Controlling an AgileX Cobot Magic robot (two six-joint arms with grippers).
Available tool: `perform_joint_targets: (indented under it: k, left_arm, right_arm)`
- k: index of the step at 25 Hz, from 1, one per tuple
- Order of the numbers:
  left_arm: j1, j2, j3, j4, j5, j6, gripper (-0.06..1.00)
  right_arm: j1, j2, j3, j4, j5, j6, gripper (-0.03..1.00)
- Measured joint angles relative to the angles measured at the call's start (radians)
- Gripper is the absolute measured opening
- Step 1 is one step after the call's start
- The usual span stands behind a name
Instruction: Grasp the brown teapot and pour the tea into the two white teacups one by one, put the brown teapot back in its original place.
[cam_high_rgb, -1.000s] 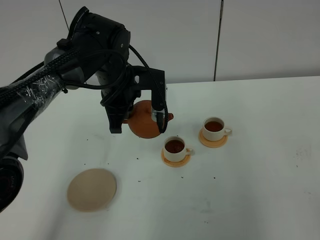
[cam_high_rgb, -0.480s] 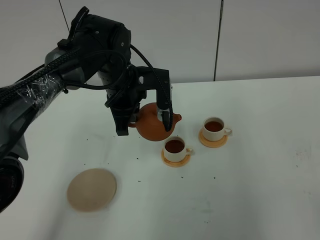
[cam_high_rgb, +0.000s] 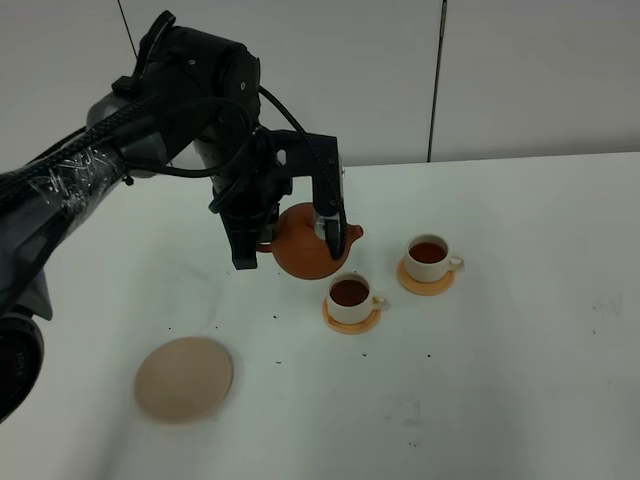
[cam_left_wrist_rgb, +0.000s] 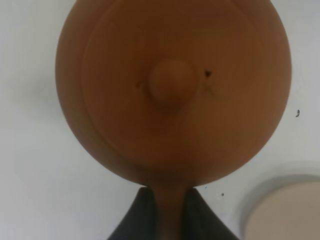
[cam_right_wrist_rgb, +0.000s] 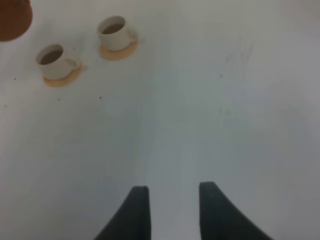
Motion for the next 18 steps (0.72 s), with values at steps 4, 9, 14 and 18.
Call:
perform_joint_targets:
  k: [4, 9, 14, 18]
  left_arm:
    - [0.0, -0.061, 0.0, -0.001, 0.001, -0.006, 0.17]
    - [0.0, -0.136, 0.045, -0.003, 0.001, -0.017, 0.17]
    - [0.01, -0.213, 0.21, -0.002, 0.0, -0.037, 0.17]
    - [0.023, -0.292, 0.367, 0.004, -0.001, -0.048, 0.17]
  right_arm:
    - [0.0, 0.0, 0.0, 0.0, 0.0, 0.0, 0.24]
    - [0.0, 0.0, 0.0, 0.0, 0.0, 0.0, 0.24]
    - [0.0, 0.0, 0.0, 0.0, 0.0, 0.0, 0.24]
    - [0.0, 0.0, 0.0, 0.0, 0.0, 0.0, 0.24]
